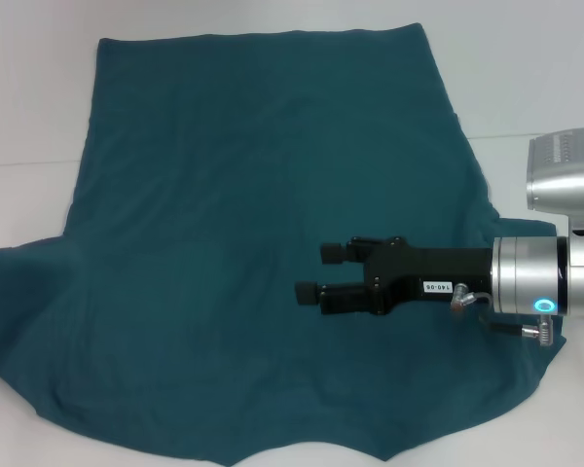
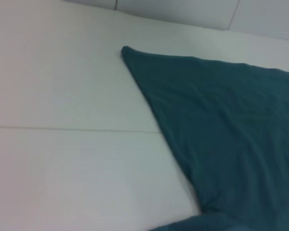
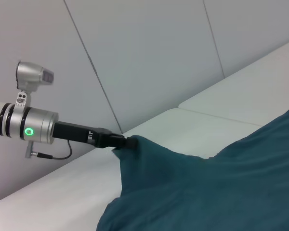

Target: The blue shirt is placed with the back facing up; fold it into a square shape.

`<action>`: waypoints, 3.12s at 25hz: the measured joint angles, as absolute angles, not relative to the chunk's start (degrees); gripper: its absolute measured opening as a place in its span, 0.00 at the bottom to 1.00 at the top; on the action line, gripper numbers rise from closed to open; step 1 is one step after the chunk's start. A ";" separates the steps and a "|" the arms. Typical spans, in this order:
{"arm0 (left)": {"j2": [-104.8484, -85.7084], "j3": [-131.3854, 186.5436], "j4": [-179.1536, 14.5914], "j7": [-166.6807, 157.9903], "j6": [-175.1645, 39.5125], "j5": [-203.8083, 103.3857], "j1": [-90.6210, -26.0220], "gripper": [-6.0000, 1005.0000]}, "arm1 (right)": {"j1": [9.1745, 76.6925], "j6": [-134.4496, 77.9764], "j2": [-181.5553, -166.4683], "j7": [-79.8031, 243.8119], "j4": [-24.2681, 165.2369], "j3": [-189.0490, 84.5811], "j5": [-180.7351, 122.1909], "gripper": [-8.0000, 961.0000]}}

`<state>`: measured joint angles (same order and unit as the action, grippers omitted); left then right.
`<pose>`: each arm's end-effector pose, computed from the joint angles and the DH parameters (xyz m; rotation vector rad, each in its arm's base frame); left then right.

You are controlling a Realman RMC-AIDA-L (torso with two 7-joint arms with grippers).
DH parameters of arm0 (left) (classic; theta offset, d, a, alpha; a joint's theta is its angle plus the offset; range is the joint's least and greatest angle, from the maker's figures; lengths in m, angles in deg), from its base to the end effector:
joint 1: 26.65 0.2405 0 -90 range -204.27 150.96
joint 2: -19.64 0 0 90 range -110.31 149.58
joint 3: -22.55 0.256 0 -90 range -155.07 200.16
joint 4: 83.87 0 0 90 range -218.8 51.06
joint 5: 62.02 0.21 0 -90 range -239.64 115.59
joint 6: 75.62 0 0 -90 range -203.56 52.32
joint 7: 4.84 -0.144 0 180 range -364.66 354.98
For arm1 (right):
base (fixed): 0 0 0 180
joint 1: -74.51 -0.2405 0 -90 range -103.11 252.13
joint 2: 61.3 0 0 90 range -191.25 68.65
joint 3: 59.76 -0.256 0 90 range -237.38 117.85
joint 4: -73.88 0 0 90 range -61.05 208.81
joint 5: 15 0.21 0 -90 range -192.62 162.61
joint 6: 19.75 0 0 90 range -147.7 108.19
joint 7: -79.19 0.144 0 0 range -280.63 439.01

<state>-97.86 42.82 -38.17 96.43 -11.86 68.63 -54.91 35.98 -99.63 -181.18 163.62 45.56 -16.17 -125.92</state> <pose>-0.3689 0.3566 0.0902 -1.9518 -1.1527 -0.3665 0.2252 0.3611 -0.0392 -2.7293 0.7773 0.7417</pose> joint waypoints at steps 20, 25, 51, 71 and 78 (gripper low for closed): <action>-98.36 42.90 -38.19 105.64 1.11 63.49 -56.11 0.06 | 36.64 -99.55 -181.09 163.16 45.67 -16.29 -125.92 0.95; -99.01 42.93 -40.75 105.97 1.24 60.46 -57.07 0.07 | 36.71 -99.52 -181.01 163.07 45.67 -16.22 -125.95 0.95; -102.16 46.71 -47.75 98.68 4.29 51.76 -58.29 0.72 | 37.35 -99.76 -180.65 162.95 45.14 -16.36 -125.99 0.95; -101.84 45.95 -45.30 89.38 10.01 49.07 -53.03 0.95 | 38.32 -97.68 -178.90 173.96 42.40 -17.20 -126.36 0.95; -102.27 46.54 -45.11 77.89 15.73 50.16 -51.55 0.95 | 41.73 -98.21 -176.19 182.75 39.33 -17.04 -126.53 0.95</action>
